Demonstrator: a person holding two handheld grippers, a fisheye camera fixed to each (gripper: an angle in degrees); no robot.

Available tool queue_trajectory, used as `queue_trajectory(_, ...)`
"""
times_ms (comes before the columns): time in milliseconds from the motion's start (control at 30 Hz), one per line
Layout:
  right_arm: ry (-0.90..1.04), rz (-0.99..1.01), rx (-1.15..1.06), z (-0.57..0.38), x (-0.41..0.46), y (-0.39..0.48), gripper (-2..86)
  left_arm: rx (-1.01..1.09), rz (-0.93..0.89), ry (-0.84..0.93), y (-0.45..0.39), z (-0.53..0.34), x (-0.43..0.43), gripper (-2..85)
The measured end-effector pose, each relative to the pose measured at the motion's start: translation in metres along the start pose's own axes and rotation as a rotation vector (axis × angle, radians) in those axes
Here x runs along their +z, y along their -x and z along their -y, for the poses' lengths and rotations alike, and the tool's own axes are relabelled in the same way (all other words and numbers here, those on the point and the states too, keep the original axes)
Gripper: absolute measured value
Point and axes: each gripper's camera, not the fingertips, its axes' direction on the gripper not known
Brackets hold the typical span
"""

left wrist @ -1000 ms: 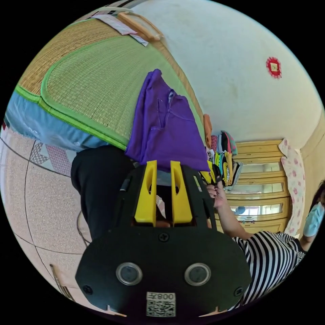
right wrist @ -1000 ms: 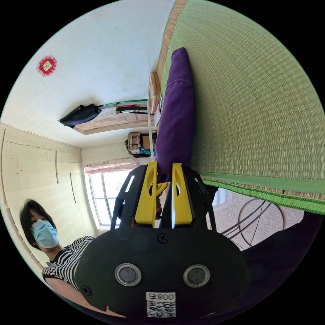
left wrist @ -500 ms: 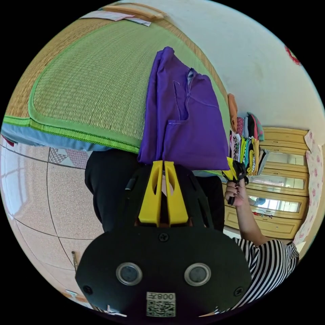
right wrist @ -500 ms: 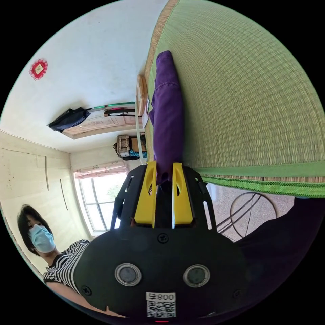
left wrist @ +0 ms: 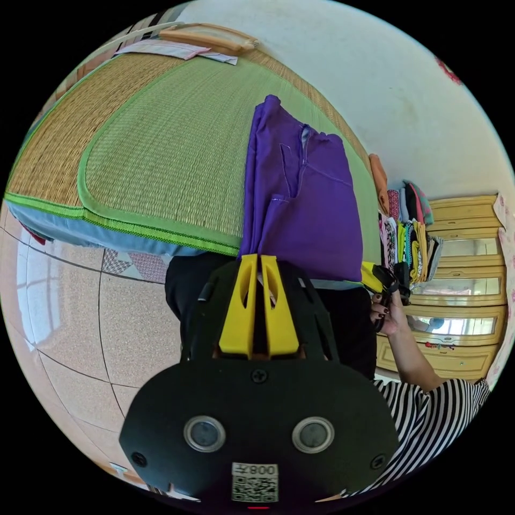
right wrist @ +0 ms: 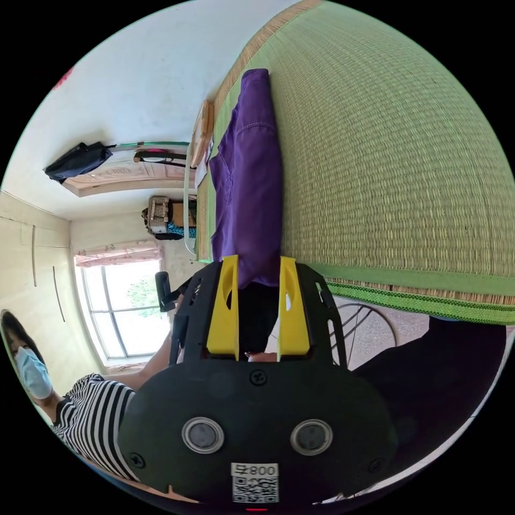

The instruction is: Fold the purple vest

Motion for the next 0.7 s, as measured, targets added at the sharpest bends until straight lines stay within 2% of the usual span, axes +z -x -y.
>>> queue_trajectory(200, 0.002, 0.002, -0.001, 0.005, 0.008, 0.003, 12.0, -0.030, -0.061, -0.060, 0.028, -0.002, -0.005, 8.2)
queue_trajectory(433, 0.011, 0.027, 0.004, 0.014, 0.016, 0.004, 12.2, -0.053, -0.192, 0.022, 0.061, 0.022, 0.021, 10.1)
queue_trajectory(700, 0.020, 0.035, -0.001, 0.023, 0.021, 0.000, 12.6, -0.009, -0.188, 0.124, 0.072, 0.050, 0.042, 8.9)
